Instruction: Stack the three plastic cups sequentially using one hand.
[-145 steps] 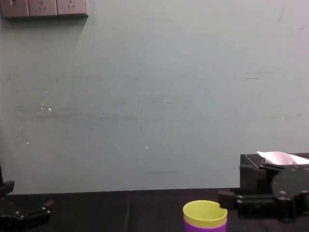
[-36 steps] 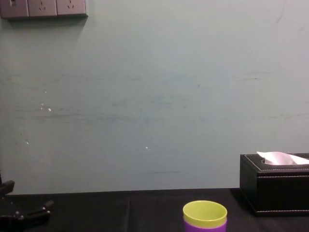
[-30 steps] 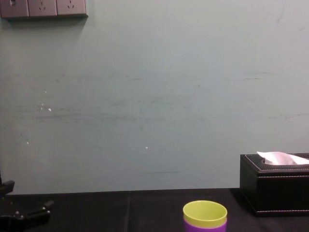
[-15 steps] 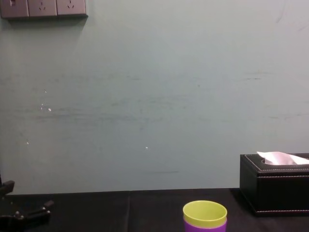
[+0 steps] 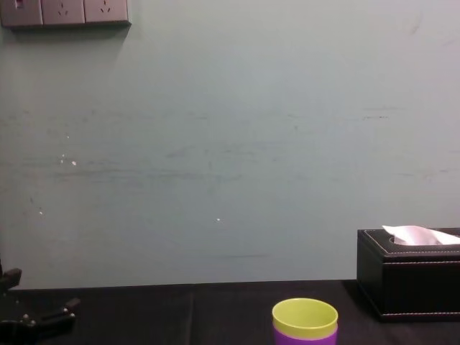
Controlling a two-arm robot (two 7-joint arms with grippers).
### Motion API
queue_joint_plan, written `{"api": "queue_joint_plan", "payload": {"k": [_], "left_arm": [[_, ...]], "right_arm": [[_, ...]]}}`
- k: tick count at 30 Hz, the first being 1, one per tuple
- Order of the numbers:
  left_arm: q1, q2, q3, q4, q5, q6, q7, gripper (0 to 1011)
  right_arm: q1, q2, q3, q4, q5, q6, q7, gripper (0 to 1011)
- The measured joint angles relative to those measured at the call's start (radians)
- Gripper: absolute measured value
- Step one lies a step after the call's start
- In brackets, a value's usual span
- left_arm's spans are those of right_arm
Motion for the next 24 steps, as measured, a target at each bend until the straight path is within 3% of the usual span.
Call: {"api": "queue_joint_plan", "payload": {"k": [14, 19, 24], "left_arm": [[0.0, 0.0, 0.0, 0.0, 0.0, 0.0, 0.0, 1010], [0.0, 0.0, 0.0, 0.0, 0.0, 0.0, 0.0, 1010], [0.0, 0.0, 0.0, 0.0, 0.0, 0.0, 0.0, 1010]], "right_arm": [[-0.041, 0.085, 0.077, -0.173, 0.08, 0.079, -0.04, 724], [-0.033, 0.116, 0.107, -0.221, 0.103, 0.108, -0.055, 724], [-0.006, 0.128, 0.112, -0.236, 0.104, 0.139, -0.065, 724]]}}
